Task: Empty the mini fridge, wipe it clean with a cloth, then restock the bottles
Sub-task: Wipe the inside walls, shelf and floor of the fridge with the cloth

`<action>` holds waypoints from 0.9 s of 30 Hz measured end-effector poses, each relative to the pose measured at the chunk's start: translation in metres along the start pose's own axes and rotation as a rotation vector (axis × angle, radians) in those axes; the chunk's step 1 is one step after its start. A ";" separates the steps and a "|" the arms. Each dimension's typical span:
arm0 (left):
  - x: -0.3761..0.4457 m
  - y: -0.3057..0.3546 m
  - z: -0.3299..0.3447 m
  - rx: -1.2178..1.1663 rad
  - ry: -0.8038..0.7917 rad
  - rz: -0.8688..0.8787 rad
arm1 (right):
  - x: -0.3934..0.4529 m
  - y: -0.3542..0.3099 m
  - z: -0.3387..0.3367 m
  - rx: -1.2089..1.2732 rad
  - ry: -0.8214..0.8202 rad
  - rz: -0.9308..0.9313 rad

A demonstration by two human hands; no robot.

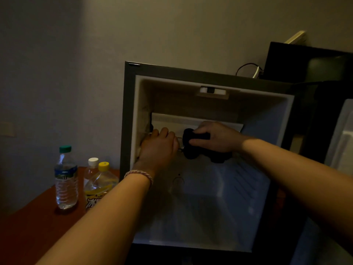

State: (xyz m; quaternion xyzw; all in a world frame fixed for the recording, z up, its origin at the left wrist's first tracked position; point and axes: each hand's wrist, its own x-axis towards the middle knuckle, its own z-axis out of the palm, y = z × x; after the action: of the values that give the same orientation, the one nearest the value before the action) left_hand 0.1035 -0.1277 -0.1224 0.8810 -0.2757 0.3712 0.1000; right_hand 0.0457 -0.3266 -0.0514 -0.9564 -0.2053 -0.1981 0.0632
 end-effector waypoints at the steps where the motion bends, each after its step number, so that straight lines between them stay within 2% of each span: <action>1: 0.000 0.000 0.000 0.002 0.007 0.003 | 0.000 0.000 0.001 -0.005 0.006 -0.010; 10: -0.001 -0.001 0.006 0.058 0.024 0.022 | 0.006 0.016 0.011 0.174 0.147 0.004; 13: -0.002 -0.001 0.006 0.055 0.048 0.010 | 0.009 0.020 0.013 0.207 0.141 0.015; 17: -0.002 0.000 0.007 0.042 0.071 0.006 | 0.009 0.022 0.017 0.148 0.173 0.006; 21: -0.001 0.001 0.009 0.043 0.098 -0.004 | 0.016 0.018 0.016 0.066 0.132 -0.016; 25: 0.000 -0.001 0.011 0.066 0.084 0.038 | 0.023 0.020 0.023 -0.023 0.174 0.067; 27: 0.001 -0.003 0.012 0.049 0.079 0.034 | 0.020 0.019 0.022 -0.016 0.144 0.059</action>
State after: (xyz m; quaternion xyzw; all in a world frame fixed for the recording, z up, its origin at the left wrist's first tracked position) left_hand 0.1130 -0.1308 -0.1300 0.8630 -0.2775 0.4139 0.0828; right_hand 0.0783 -0.3325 -0.0642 -0.9457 -0.1706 -0.2660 0.0761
